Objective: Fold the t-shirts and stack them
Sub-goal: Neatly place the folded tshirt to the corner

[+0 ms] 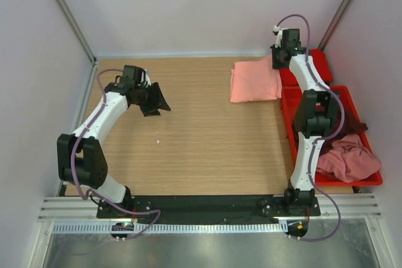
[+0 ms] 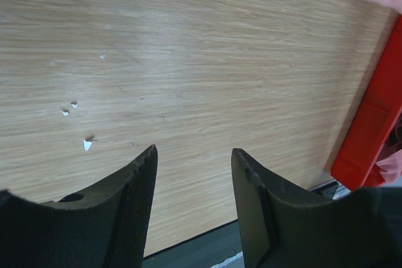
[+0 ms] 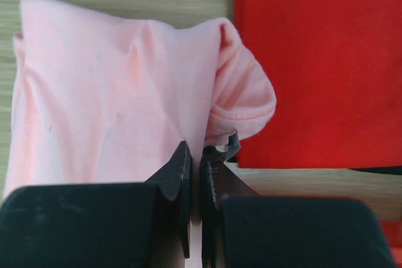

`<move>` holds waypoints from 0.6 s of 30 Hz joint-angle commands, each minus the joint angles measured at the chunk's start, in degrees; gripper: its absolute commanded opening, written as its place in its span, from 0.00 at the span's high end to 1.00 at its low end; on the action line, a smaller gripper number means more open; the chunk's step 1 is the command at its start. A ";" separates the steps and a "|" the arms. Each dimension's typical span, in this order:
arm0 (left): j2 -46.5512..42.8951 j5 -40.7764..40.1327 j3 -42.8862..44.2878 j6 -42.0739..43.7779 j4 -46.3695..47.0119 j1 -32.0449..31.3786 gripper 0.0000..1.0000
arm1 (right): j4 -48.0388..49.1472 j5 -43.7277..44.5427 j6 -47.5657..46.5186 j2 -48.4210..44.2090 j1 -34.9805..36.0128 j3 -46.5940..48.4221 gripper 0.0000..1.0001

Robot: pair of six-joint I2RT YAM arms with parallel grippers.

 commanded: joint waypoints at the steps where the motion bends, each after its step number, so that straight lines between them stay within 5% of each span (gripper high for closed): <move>1: -1.26 3.19 -0.46 0.80 1.40 -0.04 0.48 | 1.88 1.79 -4.71 0.08 -2.88 6.33 0.99; 8: -1.16 5.39 -0.02 0.54 2.01 -0.13 0.48 | 3.20 0.39 -6.74 0.69 -4.55 9.24 0.99; 18: -1.87 6.18 -0.55 0.89 2.01 -0.13 0.48 | -3.73 -6.09 -11.14 9.30 -8.94 26.20 0.99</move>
